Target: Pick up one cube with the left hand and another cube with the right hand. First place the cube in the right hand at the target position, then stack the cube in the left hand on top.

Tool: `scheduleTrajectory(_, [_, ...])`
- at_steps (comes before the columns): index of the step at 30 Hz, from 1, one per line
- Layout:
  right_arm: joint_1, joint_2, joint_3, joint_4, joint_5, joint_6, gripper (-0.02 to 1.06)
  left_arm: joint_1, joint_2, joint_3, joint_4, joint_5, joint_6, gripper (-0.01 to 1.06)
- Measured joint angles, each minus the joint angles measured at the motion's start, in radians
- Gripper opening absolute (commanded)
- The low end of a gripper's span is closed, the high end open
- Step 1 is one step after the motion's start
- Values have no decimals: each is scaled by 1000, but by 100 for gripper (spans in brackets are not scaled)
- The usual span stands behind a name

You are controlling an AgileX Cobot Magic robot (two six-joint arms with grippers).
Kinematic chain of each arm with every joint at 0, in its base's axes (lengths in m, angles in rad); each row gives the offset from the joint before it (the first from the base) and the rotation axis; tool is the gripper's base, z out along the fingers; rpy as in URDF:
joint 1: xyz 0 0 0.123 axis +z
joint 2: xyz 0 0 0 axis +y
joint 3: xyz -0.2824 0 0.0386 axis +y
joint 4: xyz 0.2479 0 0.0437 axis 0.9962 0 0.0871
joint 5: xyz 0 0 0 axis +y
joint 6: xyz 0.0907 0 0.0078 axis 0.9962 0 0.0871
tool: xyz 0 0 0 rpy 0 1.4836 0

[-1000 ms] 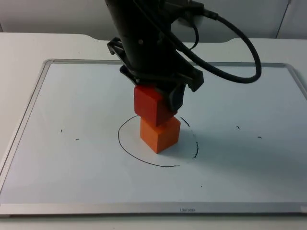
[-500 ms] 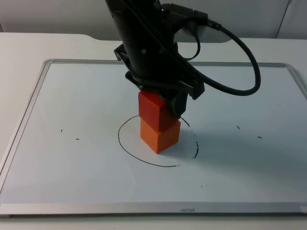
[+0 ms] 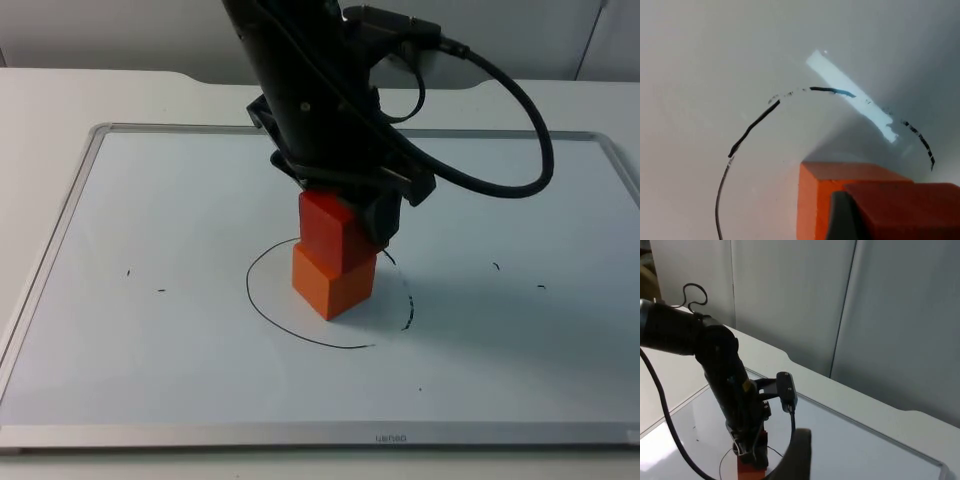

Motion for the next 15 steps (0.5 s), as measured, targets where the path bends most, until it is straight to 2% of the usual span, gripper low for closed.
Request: scheduleTrajectory(15, [0,0,0,-2,0,0,81,0,29,-9,-2,-1,2,0])
